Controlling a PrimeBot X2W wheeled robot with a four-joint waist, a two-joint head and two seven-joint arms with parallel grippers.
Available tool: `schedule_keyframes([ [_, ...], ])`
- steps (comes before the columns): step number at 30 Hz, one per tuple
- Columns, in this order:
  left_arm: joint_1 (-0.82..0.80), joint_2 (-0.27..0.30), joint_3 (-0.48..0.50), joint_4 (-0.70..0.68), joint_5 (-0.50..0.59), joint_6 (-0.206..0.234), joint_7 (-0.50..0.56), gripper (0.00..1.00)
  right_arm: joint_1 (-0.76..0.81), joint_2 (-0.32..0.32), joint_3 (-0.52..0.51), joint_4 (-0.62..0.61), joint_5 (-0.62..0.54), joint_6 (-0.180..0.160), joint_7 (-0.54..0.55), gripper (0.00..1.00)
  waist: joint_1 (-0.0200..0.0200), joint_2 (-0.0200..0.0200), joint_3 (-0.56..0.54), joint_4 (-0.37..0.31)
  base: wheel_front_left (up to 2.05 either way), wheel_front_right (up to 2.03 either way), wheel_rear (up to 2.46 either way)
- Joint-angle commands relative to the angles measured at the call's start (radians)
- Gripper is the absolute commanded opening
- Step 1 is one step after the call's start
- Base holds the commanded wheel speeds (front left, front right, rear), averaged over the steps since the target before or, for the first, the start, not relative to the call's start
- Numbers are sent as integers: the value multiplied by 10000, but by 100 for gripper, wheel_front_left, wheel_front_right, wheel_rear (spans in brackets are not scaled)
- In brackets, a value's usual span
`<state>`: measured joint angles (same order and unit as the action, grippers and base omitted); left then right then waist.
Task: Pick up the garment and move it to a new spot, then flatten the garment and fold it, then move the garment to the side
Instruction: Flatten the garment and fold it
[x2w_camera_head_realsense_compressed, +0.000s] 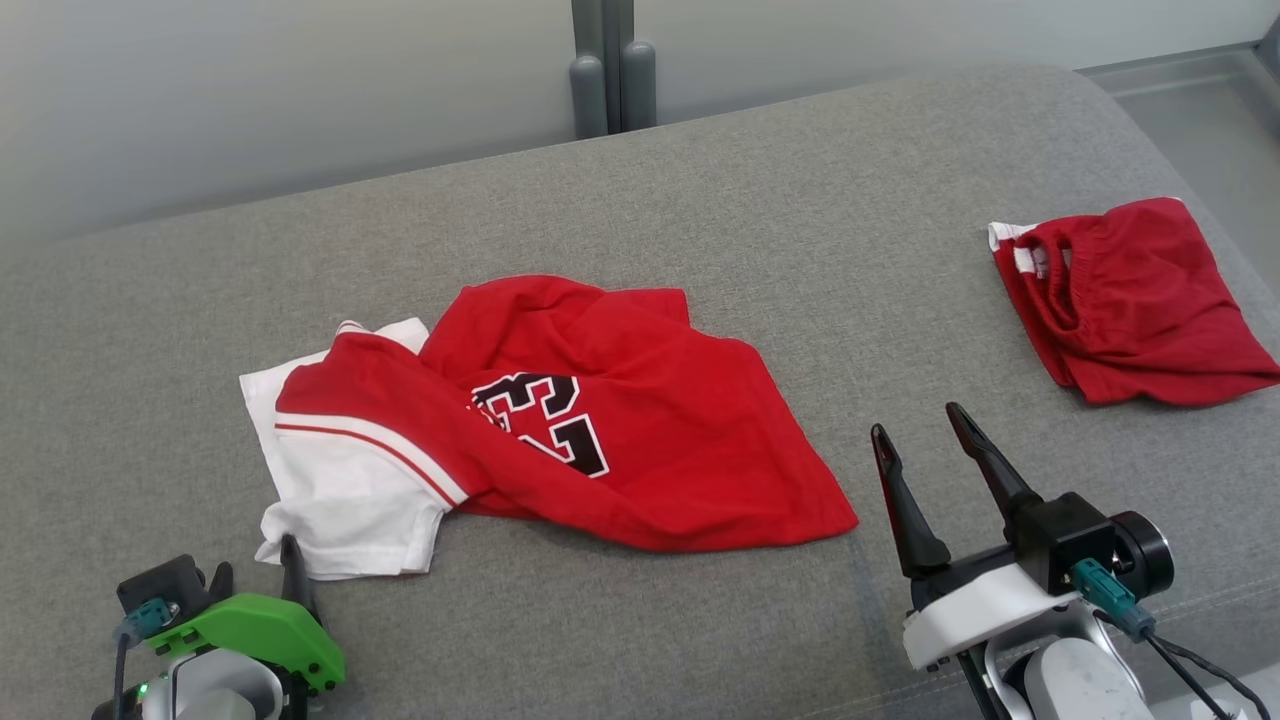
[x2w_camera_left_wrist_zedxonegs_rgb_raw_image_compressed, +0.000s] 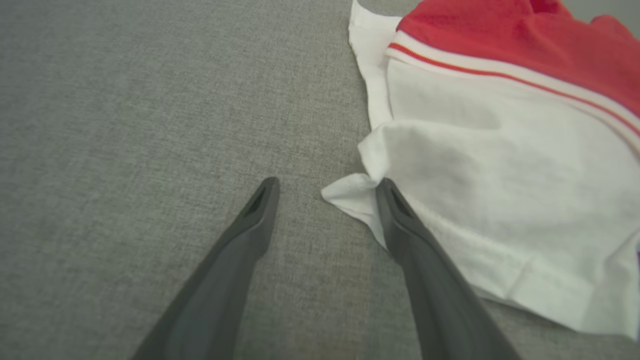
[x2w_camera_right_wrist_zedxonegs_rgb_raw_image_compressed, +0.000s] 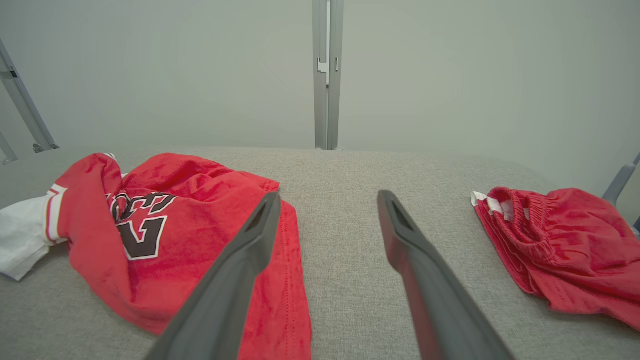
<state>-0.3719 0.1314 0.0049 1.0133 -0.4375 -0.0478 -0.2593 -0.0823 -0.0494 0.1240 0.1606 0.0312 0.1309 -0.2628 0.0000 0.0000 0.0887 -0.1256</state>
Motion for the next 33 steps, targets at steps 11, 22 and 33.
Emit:
schedule_keyframes([
  [11, -441, 99, -581, 357, 572, -394, -41, 66, -121, -26, -51, 17, -18, -3, -20, 100, 0, 0, 21, 1, 0, 0, 0],
  [22, -83, 73, -470, -476, 882, -365, -49, 0, -57, -24, -184, 3, 25, -3, -20, 100, 0, 0, -72, 49, 0, 0, 0],
  [33, 1404, -334, 309, -2899, 328, -668, -50, 0, 497, -27, -633, 150, 372, -3, -20, 100, 0, 0, -416, 461, 0, 0, 0],
])
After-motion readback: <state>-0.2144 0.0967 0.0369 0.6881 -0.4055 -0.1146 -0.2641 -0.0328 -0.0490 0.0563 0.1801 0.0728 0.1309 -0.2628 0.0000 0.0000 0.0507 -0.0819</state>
